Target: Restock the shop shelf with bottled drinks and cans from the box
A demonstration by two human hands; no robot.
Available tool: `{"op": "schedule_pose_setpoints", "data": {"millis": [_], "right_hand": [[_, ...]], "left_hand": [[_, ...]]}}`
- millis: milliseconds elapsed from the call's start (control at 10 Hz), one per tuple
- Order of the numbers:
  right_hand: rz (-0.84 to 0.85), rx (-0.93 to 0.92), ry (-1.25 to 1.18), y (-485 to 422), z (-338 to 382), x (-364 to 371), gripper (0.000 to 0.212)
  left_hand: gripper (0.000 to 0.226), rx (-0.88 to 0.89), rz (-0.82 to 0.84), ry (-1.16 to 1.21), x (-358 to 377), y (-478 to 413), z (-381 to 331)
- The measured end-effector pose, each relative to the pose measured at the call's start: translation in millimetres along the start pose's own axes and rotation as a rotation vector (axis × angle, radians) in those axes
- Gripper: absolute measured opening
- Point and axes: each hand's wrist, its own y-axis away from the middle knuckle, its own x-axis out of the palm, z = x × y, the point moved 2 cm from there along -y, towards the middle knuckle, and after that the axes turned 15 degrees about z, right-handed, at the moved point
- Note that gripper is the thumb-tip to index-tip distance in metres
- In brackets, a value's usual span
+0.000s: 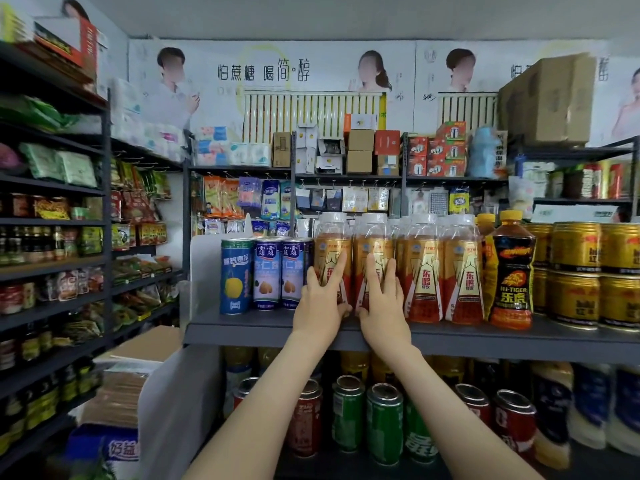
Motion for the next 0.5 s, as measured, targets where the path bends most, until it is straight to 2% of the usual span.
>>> {"op": "schedule_pose_setpoints", "data": {"millis": [100,300,400,500], "right_hand": [[0.014,0.028,0.002,1.6,-0.8,-1.8,0.092],[0.03,0.012,-0.046,7.4,-3.7,-7.8,0.089],[-0.017,-0.049,-0.107,19.4,1.3,-14.6,0.078],[0.053,-0.099,-0.162,26.0,10.5,-31.8,0.052]], "left_hand": [[0.091,-0.014,0.048,-0.013,-2.0,4.5,-1.1],[0.081,-0.043,-0.025,-0.145,-5.4,11.0,-9.4],[0.071,-0.038,-0.091,-0.14,-6.2,19.5,-14.7],[0.045,0.018,-0.201,-0.106,-6.4,29.9,-18.2]]}}
